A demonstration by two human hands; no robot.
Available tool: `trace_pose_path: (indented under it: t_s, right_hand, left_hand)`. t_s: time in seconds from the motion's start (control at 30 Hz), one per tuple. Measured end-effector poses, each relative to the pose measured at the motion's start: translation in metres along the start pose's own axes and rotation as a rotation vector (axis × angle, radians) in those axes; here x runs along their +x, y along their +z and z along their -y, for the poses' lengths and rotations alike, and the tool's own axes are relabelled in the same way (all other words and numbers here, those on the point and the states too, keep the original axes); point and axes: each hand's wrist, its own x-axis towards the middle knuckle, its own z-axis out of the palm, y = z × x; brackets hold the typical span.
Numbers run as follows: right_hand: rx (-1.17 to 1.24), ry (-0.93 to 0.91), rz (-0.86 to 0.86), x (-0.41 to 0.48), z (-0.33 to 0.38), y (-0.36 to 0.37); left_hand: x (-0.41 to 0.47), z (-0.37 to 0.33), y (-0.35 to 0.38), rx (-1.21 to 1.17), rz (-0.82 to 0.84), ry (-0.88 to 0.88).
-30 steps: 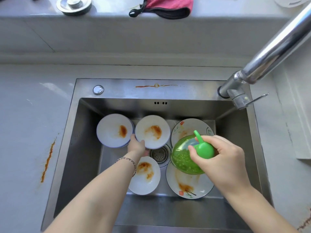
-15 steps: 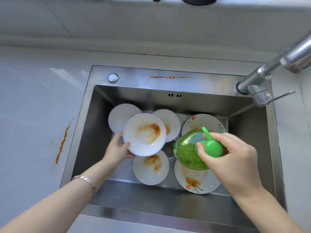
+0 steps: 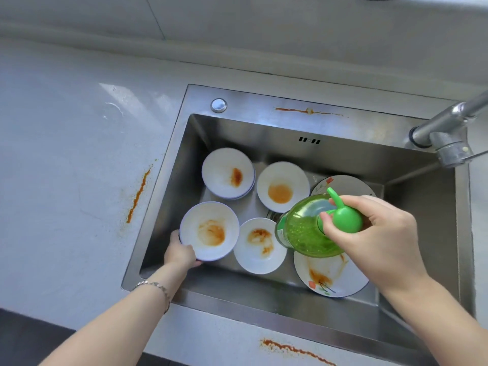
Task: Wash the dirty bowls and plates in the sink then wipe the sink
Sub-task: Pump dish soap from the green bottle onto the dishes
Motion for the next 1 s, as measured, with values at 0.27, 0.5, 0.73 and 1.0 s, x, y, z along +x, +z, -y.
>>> trace_pose_path:
  t_s: [0.27, 0.5, 0.73, 1.0]
  right_hand:
    - [-0.017, -0.034, 0.033, -0.001, 0.004, 0.002]
    - [-0.071, -0.015, 0.023, 0.002, -0.003, -0.001]
    - [-0.112, -0.007, -0.041, 0.008, -0.006, -0.005]
    - [-0.105, 0.032, -0.026, 0.011, -0.01, -0.006]
  left_hand:
    - [0.024, -0.014, 0.015, -0.281, -0.014, -0.335]
    - [0.04, -0.005, 0.024, -0.01, 0.086, -0.13]
    - [0.039, -0.009, 0.025, 0.286, 0.166, -0.057]
    - [0.037, -0.079, 0.043, 0.21, 0.088, 0.327]
